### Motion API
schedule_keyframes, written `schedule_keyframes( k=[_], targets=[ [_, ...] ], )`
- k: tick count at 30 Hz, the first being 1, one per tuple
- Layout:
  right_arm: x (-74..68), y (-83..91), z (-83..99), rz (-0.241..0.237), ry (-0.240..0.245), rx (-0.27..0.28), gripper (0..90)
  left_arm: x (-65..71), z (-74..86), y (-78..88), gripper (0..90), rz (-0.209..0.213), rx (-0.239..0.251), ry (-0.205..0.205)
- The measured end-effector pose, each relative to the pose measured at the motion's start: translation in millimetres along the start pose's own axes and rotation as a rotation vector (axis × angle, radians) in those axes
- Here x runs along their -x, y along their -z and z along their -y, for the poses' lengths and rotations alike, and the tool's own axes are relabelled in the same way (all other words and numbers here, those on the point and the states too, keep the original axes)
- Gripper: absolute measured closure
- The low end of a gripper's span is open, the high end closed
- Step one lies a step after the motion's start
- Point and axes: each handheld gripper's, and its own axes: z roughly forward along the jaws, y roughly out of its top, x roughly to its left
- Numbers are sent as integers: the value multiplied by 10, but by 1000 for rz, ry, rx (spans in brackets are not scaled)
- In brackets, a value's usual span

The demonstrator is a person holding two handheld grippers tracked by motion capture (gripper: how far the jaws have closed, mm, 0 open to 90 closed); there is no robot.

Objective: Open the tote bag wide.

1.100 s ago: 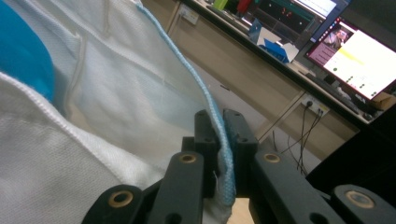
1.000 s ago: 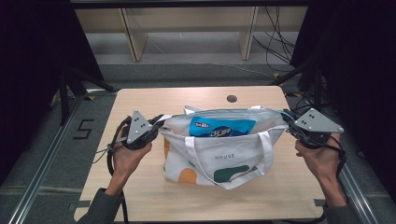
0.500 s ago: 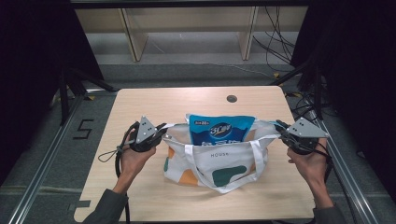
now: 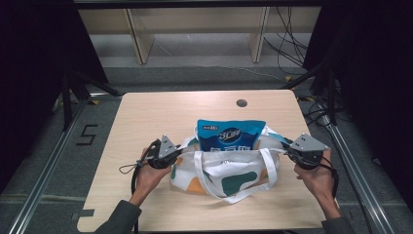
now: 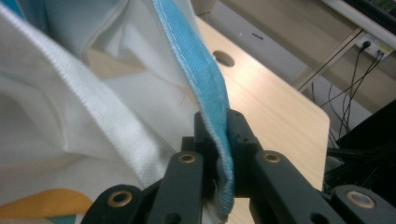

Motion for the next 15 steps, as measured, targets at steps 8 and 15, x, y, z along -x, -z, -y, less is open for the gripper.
schedule_keyframes(
  k=[8, 15],
  targets=[
    [-71, -90, 116, -34, 31, -54, 853, 50, 57, -44, 852, 2, -37, -64],
    [-166, -219, 288, -76, 43, -117, 853, 116, 129, -135, 853, 9, -66, -75]
  ],
)
